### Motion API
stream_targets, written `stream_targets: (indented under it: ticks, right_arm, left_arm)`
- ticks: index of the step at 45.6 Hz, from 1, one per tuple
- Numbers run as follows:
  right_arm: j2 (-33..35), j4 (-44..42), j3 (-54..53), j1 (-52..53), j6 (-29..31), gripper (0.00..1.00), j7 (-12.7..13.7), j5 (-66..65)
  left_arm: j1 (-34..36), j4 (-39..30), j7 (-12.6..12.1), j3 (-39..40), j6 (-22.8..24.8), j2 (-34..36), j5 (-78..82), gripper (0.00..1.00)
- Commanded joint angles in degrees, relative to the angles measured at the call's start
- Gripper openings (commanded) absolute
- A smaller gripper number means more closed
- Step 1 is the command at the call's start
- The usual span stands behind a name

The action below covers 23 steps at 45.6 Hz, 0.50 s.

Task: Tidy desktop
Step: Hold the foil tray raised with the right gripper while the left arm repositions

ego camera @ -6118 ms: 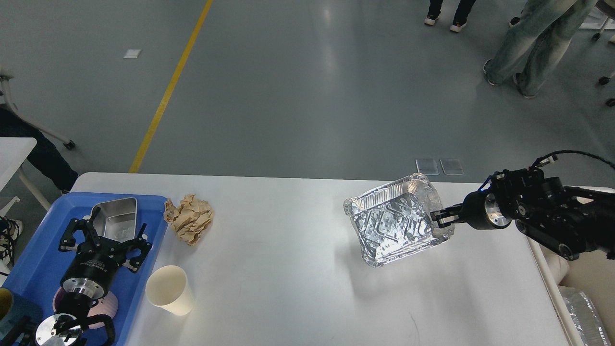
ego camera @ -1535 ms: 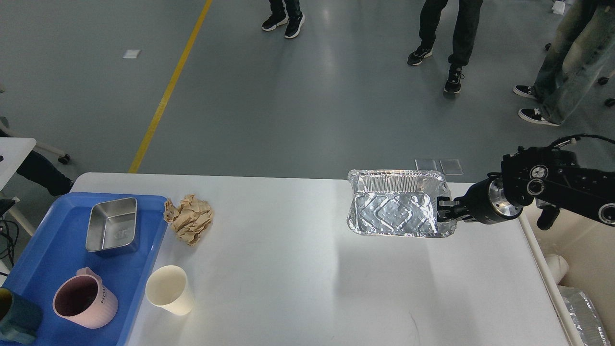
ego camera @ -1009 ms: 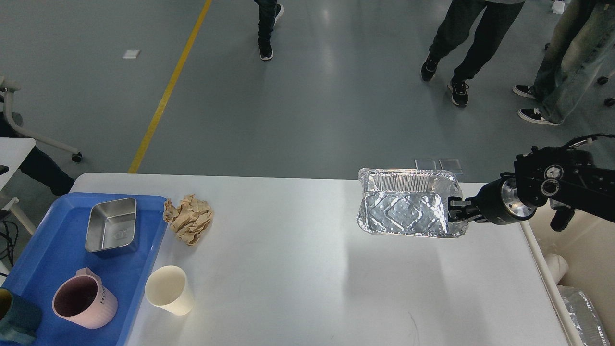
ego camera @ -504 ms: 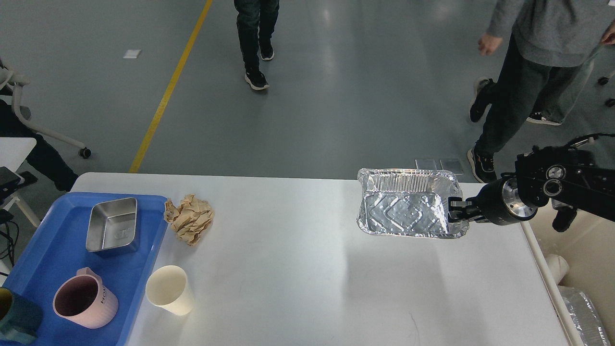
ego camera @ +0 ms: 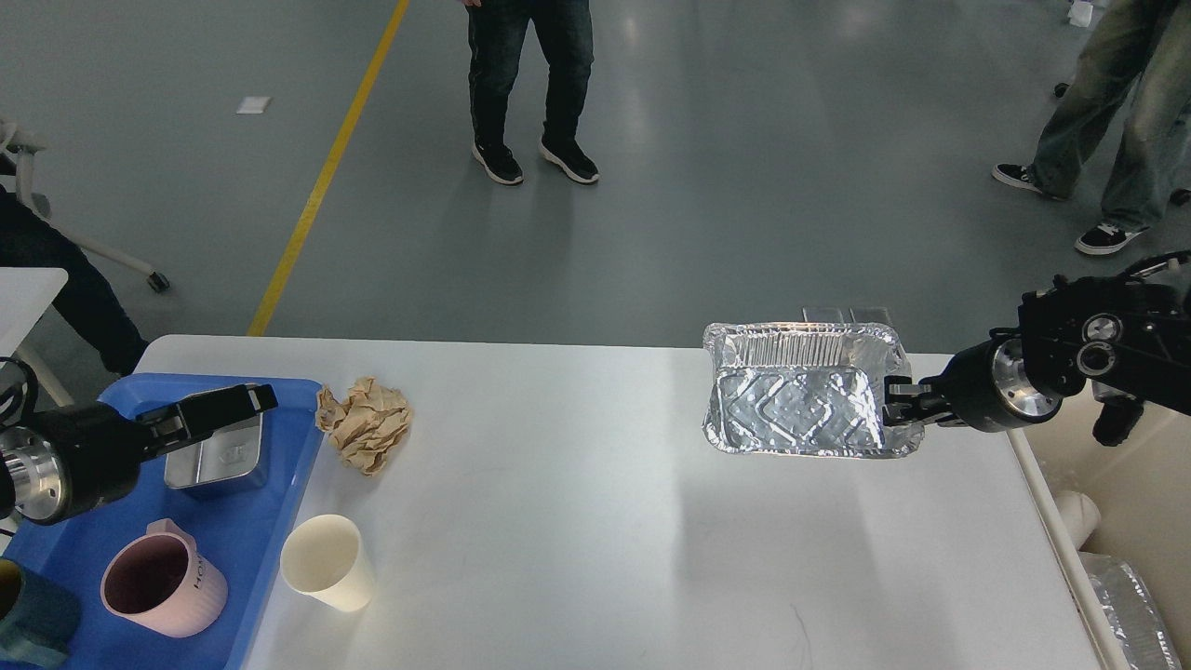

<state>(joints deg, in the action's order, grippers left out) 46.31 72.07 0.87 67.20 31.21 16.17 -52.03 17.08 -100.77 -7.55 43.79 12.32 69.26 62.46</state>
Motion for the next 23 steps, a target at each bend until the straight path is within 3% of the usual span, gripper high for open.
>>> stream_targets:
  ticks: [1, 23]
  right_arm:
    - [0.7, 0.3, 0.1, -0.1, 0.0, 0.00, 0.0, 0.0]
    - [0.7, 0.4, 0.0, -1.0, -0.1, 0.00, 0.0, -0.1]
  left_arm:
    - [2.2, 0.0, -0.3, -2.8, -0.1, -0.6, 0.7, 0.97]
    - [2.9, 0.0, -0.3, -4.6, 0.1, 2.0, 0.7, 0.97]
